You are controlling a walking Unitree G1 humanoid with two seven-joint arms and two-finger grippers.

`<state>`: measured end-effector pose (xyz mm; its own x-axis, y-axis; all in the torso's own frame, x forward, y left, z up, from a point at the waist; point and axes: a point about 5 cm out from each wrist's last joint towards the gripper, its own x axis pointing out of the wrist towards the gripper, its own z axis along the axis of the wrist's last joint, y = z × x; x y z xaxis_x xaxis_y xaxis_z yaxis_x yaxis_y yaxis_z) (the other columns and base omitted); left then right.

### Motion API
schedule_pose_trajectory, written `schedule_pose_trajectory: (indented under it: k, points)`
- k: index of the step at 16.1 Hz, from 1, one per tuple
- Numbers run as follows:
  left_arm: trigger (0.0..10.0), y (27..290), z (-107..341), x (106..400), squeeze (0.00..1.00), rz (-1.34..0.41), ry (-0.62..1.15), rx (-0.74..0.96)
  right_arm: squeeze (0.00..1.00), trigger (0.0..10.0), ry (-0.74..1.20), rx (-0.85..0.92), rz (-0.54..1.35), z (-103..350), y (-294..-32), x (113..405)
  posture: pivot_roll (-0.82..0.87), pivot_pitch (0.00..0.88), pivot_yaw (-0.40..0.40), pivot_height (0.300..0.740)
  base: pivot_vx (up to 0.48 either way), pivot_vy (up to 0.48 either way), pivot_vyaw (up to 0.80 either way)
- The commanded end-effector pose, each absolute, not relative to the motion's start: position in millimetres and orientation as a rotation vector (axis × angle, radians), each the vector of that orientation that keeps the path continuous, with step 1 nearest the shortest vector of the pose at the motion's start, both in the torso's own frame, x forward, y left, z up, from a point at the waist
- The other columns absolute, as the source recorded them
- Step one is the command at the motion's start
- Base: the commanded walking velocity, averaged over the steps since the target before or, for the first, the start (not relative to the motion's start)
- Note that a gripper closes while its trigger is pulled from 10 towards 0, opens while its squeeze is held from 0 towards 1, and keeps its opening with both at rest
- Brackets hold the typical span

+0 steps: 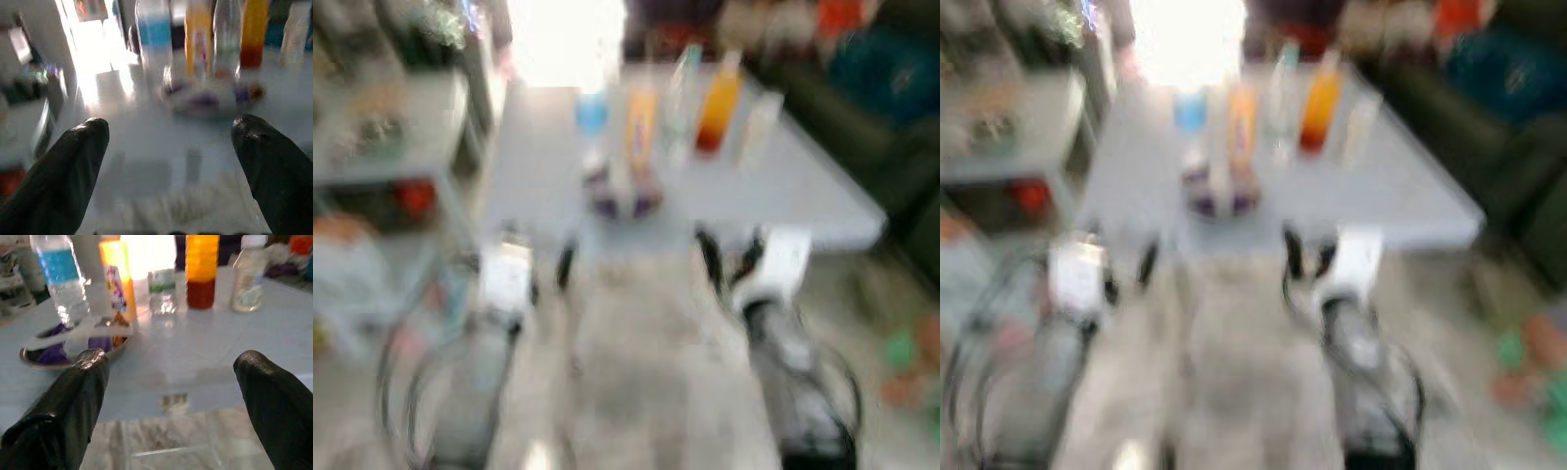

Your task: Restocking fridge

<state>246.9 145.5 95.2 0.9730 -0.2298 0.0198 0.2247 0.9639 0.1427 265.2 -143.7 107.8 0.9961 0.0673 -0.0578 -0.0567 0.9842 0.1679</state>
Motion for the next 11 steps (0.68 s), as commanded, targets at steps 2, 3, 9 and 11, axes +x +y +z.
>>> schedule_pose_trajectory:
  k: [2, 3, 9, 11]
  points:
    - [10.0, 147.4, 106.6, 253.7, 0.0, -0.227, -0.079, 0.152, 0.0, 10.0, 0.045, 0.173, 0.081, 113.7, -136.8, 268.9, 0.07, 0.0, -0.035, 0.74, 0.371, 0.0, 0.0]
    - [10.0, 147.6, 107.0, 254.6, 0.0, -0.227, -0.08, 0.154, 0.0, 10.0, 0.044, 0.173, 0.083, 113.7, -136.6, 268.8, 0.07, 0.0, -0.034, 0.74, 0.33, 0.0, 0.0]
    - [10.0, 146.9, 107.8, 255.6, 0.0, -0.197, -0.086, 0.139, 0.0, 10.0, 0.048, 0.177, 0.088, 113.4, -135.5, 269.9, 0.07, 0.0, -0.037, 0.74, 0.158, 0.0, 0.0]
    - [10.0, 149.1, 109.0, 256.5, 0.0, -0.187, -0.092, 0.135, 0.0, 10.0, 0.052, 0.18, 0.096, 113.2, -134.1, 270.7, 0.07, 0.0, -0.038, 0.74, 0.0, 0.0, 0.0]
